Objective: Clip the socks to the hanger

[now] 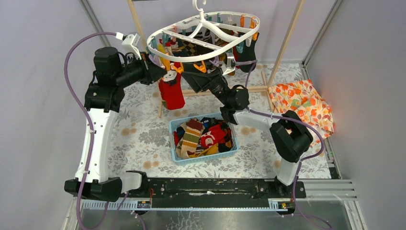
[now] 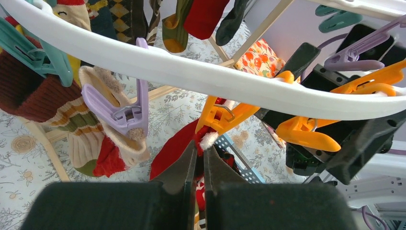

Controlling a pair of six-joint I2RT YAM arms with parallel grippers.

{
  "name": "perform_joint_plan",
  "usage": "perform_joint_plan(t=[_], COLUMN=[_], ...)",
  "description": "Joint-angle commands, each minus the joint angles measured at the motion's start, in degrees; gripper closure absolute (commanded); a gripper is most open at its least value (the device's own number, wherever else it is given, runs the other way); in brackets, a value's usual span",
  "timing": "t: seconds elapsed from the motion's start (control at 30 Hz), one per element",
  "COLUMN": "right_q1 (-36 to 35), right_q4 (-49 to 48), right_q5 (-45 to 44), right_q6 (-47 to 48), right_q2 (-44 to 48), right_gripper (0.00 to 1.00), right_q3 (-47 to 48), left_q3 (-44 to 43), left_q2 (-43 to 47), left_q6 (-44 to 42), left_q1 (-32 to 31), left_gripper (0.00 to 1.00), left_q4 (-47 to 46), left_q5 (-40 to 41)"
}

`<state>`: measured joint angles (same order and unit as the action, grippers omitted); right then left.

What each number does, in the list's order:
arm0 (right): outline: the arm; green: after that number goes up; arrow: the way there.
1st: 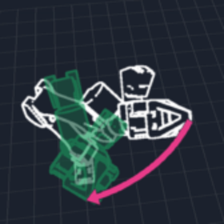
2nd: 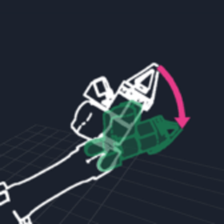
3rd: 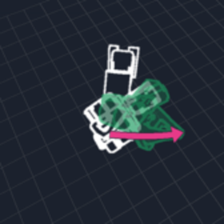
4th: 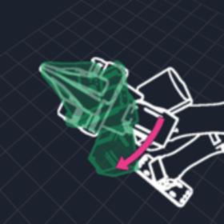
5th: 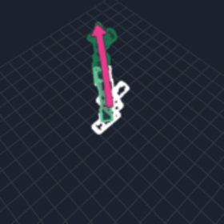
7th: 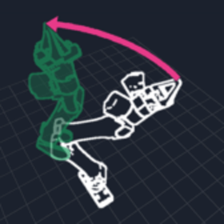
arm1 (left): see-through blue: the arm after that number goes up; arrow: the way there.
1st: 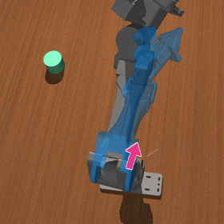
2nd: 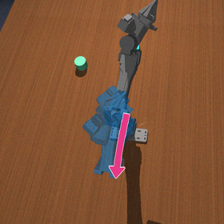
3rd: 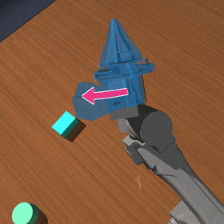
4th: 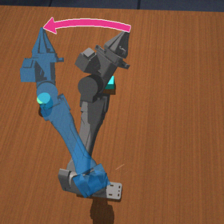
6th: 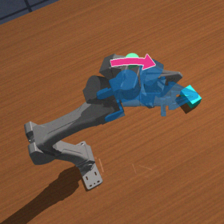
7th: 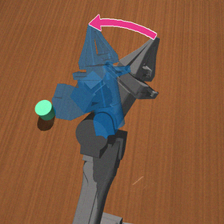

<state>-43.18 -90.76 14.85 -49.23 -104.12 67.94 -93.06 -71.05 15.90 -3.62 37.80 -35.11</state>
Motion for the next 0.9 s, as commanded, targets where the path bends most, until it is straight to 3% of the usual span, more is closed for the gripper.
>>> perform_joint_plan(t=[0.0,0.27,0.4,0.7,0.77,0.87], right_q1=[0.1,0.07,0.12,0.07,0.07,0.04], right_q4=[-7.59,-7.59,-7.59,-7.59,-7.5,-7.39], right_q5=[4.84,6.15,6.56,4.09,4.08,3.79], right_q6=[-2.39,-3.87,-4.21,-0.17,0.14,0.64], right_q2=[-0.61,-1.77,-1.89,1.54,1.95,2.45], right_gripper=[0.21,0.25,0.33,0.84,0.92,1.0], right_q3=[4.69,4.76,4.96,1.92,1.6,0.69], left_q3=[-1.28,-1.5,-1.36,-1.33,-1.34,-1.87], left_q2=[0.47,0.69,0.73,0.91,0.91,1.0], left_q6=[-0.7,-0.79,-0.86,-1.13,-1.21,-1.63], left_q1=[0.62,0.8,0.89,1.13,1.23,1.45], left_gripper=[0.98,0.98,0.98,0.95,0.88,0.66], left_q4=[-0.41,-0.39,-0.36,-0.18,-0.06,0.75], left_q5=[-1.12,-1.16,-1.27,-1.18,-1.19,-1.41])
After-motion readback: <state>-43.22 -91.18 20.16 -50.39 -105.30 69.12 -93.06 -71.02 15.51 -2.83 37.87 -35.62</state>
